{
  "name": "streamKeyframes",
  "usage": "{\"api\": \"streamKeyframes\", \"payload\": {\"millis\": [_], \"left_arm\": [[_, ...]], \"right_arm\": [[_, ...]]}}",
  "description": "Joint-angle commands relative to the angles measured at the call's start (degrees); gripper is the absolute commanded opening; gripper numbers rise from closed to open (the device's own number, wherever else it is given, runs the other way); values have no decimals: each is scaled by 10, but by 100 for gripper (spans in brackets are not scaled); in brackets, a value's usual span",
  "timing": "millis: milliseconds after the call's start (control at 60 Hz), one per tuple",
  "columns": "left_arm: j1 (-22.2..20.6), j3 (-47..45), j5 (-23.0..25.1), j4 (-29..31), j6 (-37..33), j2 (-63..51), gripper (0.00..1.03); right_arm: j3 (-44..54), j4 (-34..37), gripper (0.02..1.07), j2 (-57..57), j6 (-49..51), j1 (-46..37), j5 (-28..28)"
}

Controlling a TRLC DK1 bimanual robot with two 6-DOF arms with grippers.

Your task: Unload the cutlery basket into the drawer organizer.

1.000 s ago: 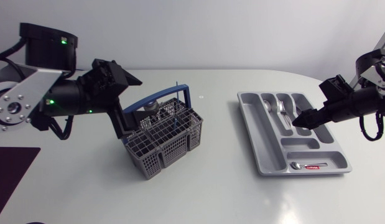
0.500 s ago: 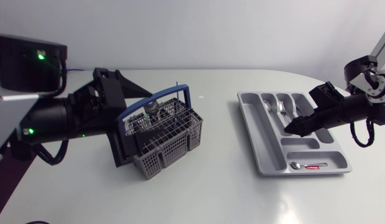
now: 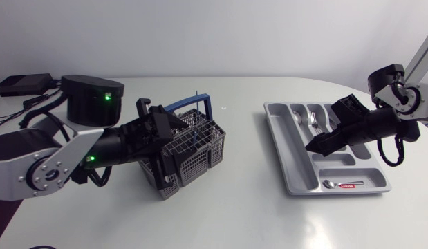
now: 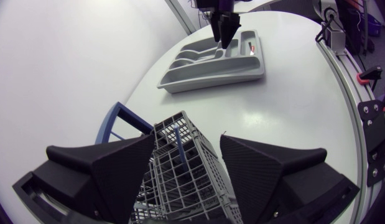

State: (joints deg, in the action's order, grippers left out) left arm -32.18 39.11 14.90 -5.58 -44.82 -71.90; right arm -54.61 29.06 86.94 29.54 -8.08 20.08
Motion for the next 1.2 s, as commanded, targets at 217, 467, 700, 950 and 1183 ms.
{"api": "streamKeyframes", "payload": {"millis": [217,467,700,950,1183], "left_arm": [[-8,7,-8,-63,-6,-62,47],[-5,12,-9,-80,-6,-66,23],[-4,16,-16,-81,-6,-69,12],[-5,18,-20,-71,-5,-61,9],[-3,39,-20,-38,-4,-36,7]], "right_arm": [[15,-8,98,-10,-16,14,-9],[19,-11,98,-10,-16,17,-9],[20,-12,98,-12,-15,18,-9],[23,-12,98,-19,-16,26,-8],[33,-12,98,-48,-14,40,-6]]}}
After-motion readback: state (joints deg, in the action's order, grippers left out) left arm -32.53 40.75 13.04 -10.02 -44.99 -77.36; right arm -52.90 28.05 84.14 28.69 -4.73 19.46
